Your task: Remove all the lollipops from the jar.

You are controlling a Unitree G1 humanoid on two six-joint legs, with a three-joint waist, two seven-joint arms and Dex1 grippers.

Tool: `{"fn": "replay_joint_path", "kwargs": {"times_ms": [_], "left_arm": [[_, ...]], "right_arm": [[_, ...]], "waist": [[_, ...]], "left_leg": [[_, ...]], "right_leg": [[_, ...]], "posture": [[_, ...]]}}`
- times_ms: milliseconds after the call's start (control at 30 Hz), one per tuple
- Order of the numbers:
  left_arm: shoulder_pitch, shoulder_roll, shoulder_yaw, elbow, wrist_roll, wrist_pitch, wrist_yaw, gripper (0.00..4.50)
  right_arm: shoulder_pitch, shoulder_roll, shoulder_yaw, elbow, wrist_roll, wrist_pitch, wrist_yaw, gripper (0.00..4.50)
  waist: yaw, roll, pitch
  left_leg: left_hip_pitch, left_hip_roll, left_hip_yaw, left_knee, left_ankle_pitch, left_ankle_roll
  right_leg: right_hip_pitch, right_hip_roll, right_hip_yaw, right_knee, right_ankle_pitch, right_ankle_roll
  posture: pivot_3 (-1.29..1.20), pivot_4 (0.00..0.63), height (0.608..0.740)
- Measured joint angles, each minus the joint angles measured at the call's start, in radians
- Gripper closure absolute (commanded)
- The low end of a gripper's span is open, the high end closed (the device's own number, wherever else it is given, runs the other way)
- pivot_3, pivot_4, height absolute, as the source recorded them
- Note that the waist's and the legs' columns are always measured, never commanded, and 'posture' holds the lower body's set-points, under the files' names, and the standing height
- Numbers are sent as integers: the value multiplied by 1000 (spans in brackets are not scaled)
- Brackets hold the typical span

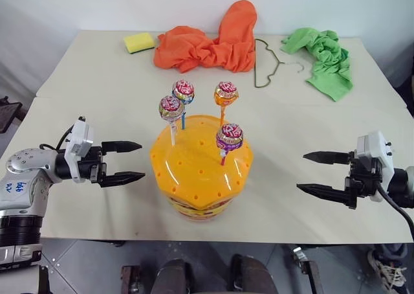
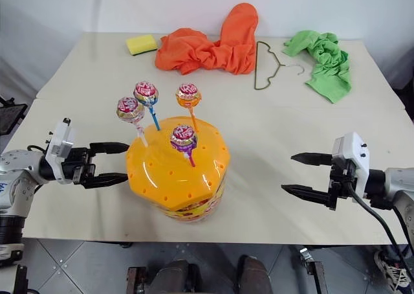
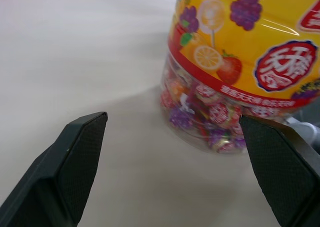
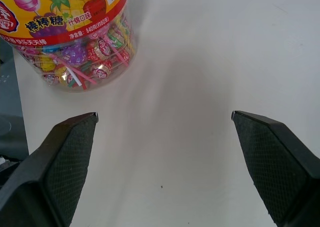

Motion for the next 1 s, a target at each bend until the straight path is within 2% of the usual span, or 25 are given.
{"fn": "replay_joint_path", "kwargs": {"times_ms": [133, 267, 400, 633, 833, 1000], "left_arm": [[0, 1, 3, -2, 0, 26, 31, 0], [-4, 12, 24, -14, -34, 183, 127, 0], [5, 9, 85, -69, -71, 197, 173, 0], [-15, 47, 171, -133, -150, 202, 151, 0], [-185, 71, 157, -178, -239, 220, 75, 0], [-313, 50, 45, -177, -249, 228, 11, 0]], "right_arm": [[-4, 5, 0, 0, 0, 0, -5, 18], [-4, 6, 0, 1, -1, -1, -7, 18], [-5, 8, 0, 1, 1, -1, -10, 18], [6, 3, -31, -17, 44, 8, 20, 18], [48, -2, -129, -85, 93, -31, 110, 18], [55, -12, -211, -151, 197, -8, 148, 18]], "waist": [[1, 0, 0], [0, 0, 0], [0, 0, 0], [2, 0, 0], [6, -1, 1], [3, -1, 1]], "left_leg": [[-1, 0, -1, 1, 0, 0], [-1, 0, -1, 2, 0, 0], [-1, 0, -1, 3, 0, 1], [-1, 0, -2, 5, 0, 1], [-1, 0, -3, 8, -1, 1], [-1, 0, -3, 9, -1, 1]], "right_leg": [[0, 0, 0, 1, 0, 0], [0, 0, 0, 1, 0, 0], [0, 0, 0, 3, 0, 0], [0, -1, 0, 4, 0, 0], [1, -1, 0, 6, 0, 0], [1, 0, 1, 7, 0, 0]], "posture": [[0, 150, 740], [0, 150, 740], [0, 150, 740], [0, 150, 740], [0, 150, 740], [0, 150, 740]]}}
